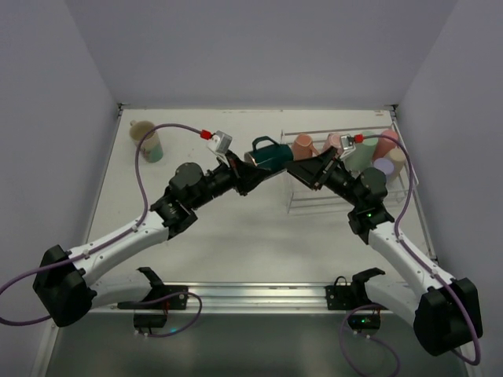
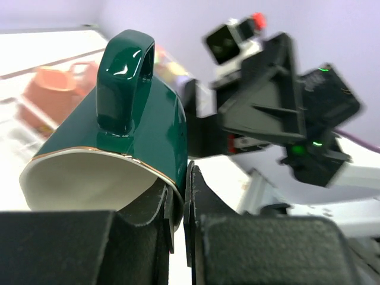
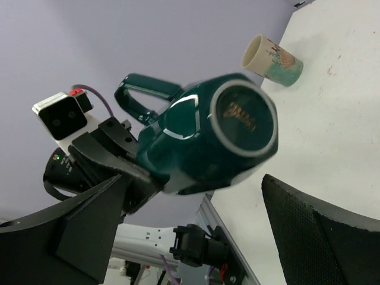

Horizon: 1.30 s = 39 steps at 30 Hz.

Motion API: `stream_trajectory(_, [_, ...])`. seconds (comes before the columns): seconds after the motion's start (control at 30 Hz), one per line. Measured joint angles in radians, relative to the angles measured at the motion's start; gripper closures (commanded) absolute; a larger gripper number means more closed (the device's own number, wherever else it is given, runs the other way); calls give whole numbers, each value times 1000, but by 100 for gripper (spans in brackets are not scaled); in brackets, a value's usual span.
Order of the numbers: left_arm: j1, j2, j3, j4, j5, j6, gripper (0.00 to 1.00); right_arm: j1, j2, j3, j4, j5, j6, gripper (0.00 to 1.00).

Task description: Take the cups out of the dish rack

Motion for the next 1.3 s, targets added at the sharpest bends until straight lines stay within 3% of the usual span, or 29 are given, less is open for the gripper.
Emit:
stream_trajectory(0.23, [26, 13, 206, -418, -266, 184, 100, 0, -3, -8, -23, -7, -24, 1])
stream_trajectory(0.6, [294, 335, 736, -1022, -375, 355, 100, 13, -145, 31, -396, 121, -306, 1])
stream_trajectory(0.93, [484, 641, 839, -1226, -343, 424, 100, 42, -185, 53, -550, 185, -462, 1])
stream_trajectory(1.3, [539, 874, 1064, -1307, -333, 467, 100, 46, -185, 53, -591, 184, -513, 1])
